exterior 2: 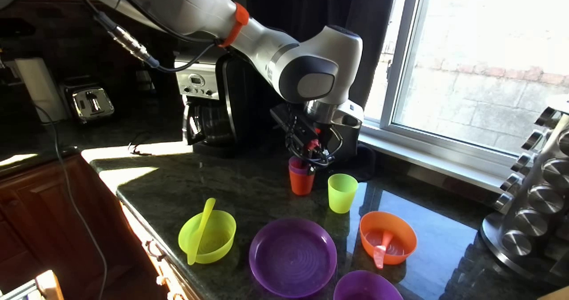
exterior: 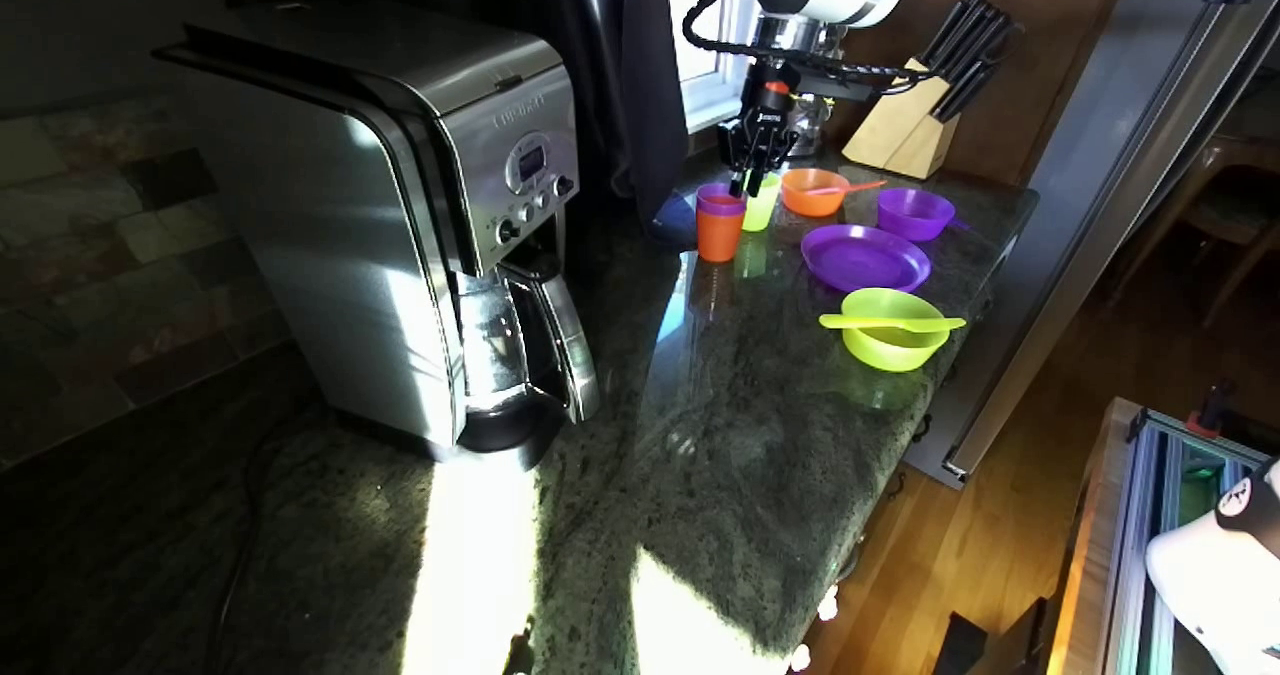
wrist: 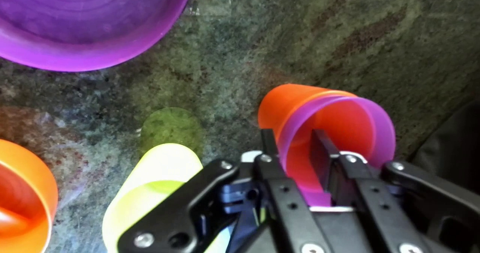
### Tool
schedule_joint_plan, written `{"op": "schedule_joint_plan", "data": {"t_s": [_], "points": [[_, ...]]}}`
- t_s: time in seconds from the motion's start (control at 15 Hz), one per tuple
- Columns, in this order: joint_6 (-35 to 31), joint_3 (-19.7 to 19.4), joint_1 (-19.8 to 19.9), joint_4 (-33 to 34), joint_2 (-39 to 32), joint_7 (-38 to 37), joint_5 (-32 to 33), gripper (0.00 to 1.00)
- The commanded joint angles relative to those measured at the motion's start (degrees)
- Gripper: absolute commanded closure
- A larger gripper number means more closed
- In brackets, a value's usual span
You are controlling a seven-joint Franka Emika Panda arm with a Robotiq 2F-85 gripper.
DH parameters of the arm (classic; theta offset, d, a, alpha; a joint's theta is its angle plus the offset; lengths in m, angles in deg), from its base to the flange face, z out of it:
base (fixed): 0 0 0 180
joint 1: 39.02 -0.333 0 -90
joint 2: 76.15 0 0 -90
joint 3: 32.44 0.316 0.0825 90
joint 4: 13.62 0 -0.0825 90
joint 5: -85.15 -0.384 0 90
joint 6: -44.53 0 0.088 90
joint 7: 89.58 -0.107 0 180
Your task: Unstack the plastic cups and put them on the counter
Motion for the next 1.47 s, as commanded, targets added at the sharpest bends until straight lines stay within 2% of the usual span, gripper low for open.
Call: {"op": "schedule_joint_plan", "data": {"t_s": [0.0,0.6,0.93,1.4], "points": [[0.82,0.13,0.00,1.70,-1.35,-0.27,-0.77,1.00],[0.55,0.38,-0.05,0.79,0.36,0.44,-0.69,0.99],[0.77,0.12,-0.87,-0.07,2.53,0.05,0.87,0.99],[3.97,-0.64,-1.83,0.15,2.06,-1.95,4.75,0.99]]}}
